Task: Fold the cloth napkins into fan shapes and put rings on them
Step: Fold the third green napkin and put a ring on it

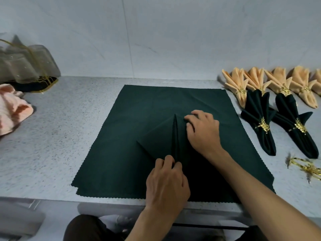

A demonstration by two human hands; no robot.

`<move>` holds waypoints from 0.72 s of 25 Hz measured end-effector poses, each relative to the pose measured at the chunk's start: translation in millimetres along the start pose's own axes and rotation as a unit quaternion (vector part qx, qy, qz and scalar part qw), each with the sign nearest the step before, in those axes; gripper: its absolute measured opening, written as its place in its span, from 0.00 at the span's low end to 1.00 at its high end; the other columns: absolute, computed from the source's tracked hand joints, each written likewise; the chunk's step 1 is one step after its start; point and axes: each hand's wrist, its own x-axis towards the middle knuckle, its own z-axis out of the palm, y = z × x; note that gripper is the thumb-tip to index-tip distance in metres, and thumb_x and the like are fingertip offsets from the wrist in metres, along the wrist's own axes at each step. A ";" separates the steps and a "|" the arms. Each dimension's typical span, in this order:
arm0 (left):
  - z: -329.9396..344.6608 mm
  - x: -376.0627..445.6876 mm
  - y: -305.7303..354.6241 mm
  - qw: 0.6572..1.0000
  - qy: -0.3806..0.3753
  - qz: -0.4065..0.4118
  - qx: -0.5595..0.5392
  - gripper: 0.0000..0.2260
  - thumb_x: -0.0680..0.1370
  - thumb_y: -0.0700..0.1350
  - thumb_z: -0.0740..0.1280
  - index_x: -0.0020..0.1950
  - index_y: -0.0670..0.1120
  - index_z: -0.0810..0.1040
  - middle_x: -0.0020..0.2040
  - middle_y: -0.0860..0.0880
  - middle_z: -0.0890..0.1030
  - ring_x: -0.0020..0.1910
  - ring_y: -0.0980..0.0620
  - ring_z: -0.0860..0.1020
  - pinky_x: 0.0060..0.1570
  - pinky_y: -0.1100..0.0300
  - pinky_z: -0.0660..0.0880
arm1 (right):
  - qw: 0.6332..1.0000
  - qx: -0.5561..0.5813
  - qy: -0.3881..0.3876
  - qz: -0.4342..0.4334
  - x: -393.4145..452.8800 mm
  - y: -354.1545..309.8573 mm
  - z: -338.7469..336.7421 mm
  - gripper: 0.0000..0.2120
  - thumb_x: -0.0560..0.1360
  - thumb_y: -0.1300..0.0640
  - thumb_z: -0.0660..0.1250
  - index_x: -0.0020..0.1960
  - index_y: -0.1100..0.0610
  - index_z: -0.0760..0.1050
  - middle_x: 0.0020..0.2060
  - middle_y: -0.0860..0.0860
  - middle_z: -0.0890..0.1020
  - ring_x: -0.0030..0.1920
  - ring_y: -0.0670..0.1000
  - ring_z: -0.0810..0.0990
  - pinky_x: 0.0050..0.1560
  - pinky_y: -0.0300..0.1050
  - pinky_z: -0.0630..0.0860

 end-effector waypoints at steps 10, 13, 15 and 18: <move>2.6 10.5 9.8 0.995 -0.008 0.090 -0.053 0.17 0.80 0.44 0.58 0.68 0.49 0.76 0.71 0.53 0.73 0.71 0.54 0.69 0.73 0.51 0.64 | 0.962 0.124 -0.236 0.053 -79.7 42.3 -69.7 0.26 0.80 0.39 0.56 0.76 0.45 0.64 0.76 0.38 0.60 0.77 0.40 0.54 0.75 0.39 0.53; -3.6 24.0 -35.3 0.987 -0.140 0.059 0.057 0.28 0.80 0.53 0.38 0.80 0.52 0.56 0.80 0.56 0.48 0.79 0.54 0.45 0.77 0.46 0.42 | 0.973 0.054 -0.224 -0.008 -108.2 27.0 -57.7 0.34 0.78 0.31 0.47 0.79 0.47 0.56 0.78 0.38 0.52 0.77 0.37 0.43 0.73 0.33 0.42; -2.3 26.6 -45.1 0.982 -0.164 0.048 0.077 0.36 0.74 0.58 0.29 0.81 0.51 0.51 0.80 0.56 0.44 0.79 0.54 0.42 0.77 0.49 0.40 | 0.982 0.022 -0.189 -0.006 -112.9 22.5 -47.8 0.38 0.75 0.31 0.41 0.78 0.49 0.60 0.77 0.41 0.57 0.77 0.40 0.47 0.72 0.33 0.42; 1.1 27.0 -41.2 0.986 -0.143 0.041 0.080 0.38 0.73 0.61 0.28 0.81 0.49 0.50 0.81 0.54 0.45 0.79 0.54 0.43 0.75 0.53 0.40 | 0.994 -0.014 -0.112 -0.001 -113.4 19.6 -39.2 0.31 0.77 0.37 0.49 0.67 0.53 0.77 0.68 0.47 0.76 0.73 0.47 0.68 0.70 0.38 0.59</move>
